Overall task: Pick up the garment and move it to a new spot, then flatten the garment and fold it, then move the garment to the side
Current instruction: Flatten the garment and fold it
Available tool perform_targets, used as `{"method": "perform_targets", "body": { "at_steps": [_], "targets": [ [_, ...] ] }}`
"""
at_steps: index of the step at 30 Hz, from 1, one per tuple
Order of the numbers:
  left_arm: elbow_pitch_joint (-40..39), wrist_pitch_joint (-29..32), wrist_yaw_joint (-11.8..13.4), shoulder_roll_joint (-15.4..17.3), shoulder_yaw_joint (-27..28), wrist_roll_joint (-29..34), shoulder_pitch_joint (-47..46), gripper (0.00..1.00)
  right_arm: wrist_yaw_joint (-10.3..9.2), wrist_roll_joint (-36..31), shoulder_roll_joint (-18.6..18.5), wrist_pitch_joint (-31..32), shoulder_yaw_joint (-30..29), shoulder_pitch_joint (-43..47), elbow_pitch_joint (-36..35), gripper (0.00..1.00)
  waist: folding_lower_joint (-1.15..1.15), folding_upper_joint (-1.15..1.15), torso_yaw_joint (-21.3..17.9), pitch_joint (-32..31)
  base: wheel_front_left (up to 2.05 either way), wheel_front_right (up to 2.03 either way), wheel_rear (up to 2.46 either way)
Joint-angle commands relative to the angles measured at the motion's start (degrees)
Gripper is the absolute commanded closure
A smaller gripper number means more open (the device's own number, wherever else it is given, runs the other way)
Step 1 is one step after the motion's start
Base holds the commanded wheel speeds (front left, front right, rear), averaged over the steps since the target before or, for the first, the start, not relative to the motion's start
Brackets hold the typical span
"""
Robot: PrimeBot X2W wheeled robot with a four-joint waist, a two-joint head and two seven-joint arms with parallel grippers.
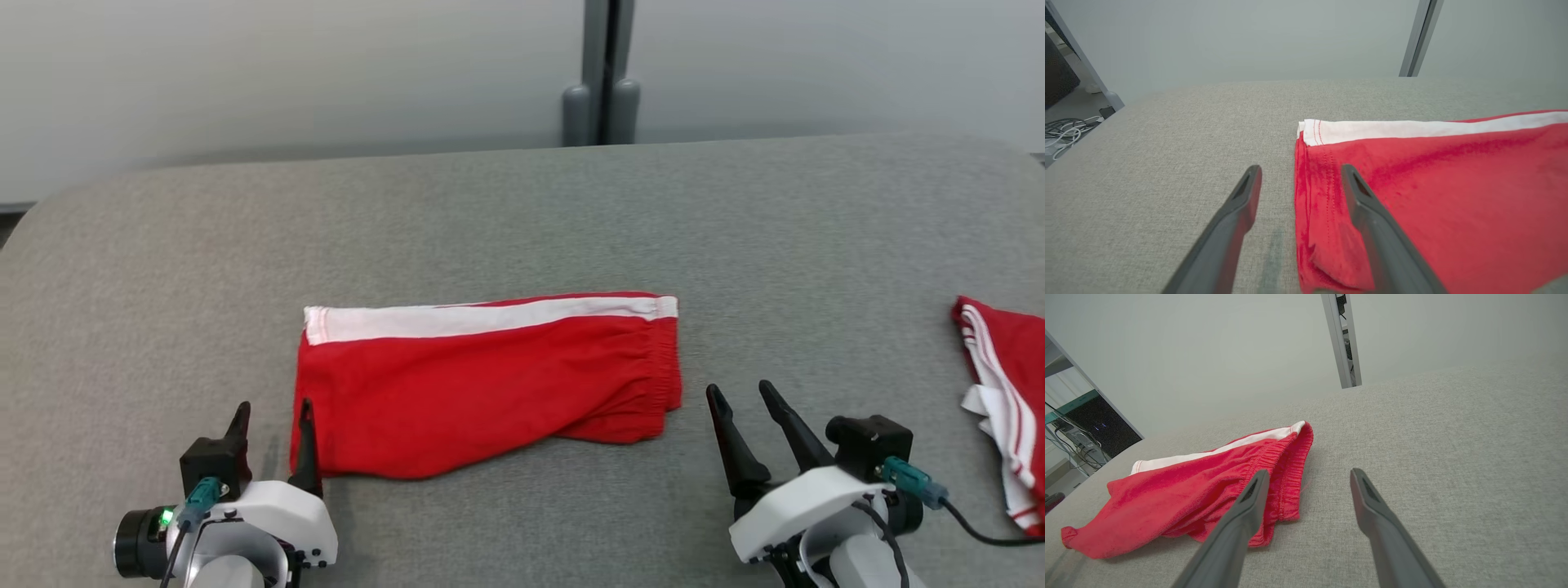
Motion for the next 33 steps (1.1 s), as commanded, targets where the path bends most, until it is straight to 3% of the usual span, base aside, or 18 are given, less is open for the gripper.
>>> {"method": "perform_targets", "body": {
  "at_steps": [1,15,22,23,24,25,33],
  "targets": [
    [-1.0,-0.2,-0.2,0.1,-0.2,0.1,1.0,0.00,0.00,0.6,-0.4,0.0,0.2,-1.2,0.6,0.00,0.00,0.00,2.3,1.5,0.00,0.00,0.00],
    [-3.6,-0.2,-0.1,-0.1,-4.7,-3.0,1.9,0.00,0.00,2.4,-0.4,0.0,0.7,-9.1,13.6,0.00,0.00,0.00,8.0,5.5,0.00,0.00,0.00],
    [-4.0,-0.2,-0.1,0.0,-5.6,-3.3,0.6,0.00,0.07,9.1,0.1,0.3,8.2,-9.8,18.2,0.01,0.00,0.00,8.3,6.7,0.00,0.00,0.00],
    [-4.1,-0.2,-0.2,-0.1,-5.7,-3.3,0.6,0.00,0.07,10.5,0.2,0.3,9.4,-9.8,18.4,0.09,0.00,0.00,8.3,6.7,0.00,0.00,0.00],
    [-4.1,-0.2,-0.3,-0.1,-5.8,-3.1,0.5,0.00,0.07,11.8,0.2,0.3,10.5,-9.8,18.2,0.72,0.00,0.00,8.3,6.8,0.00,0.00,0.00],
    [-4.1,-0.2,-0.4,-0.1,-5.8,-3.1,0.5,0.00,0.07,12.5,0.1,0.3,11.2,-9.9,18.1,1.00,0.00,0.00,8.2,6.8,0.00,0.00,0.00],
    [-3.8,-0.2,-0.5,-0.1,-5.7,-3.1,2.0,0.00,-0.01,12.5,-0.6,0.0,4.6,-10.7,15.5,1.00,0.00,0.00,6.9,5.4,0.00,0.00,0.00]
  ]
}}
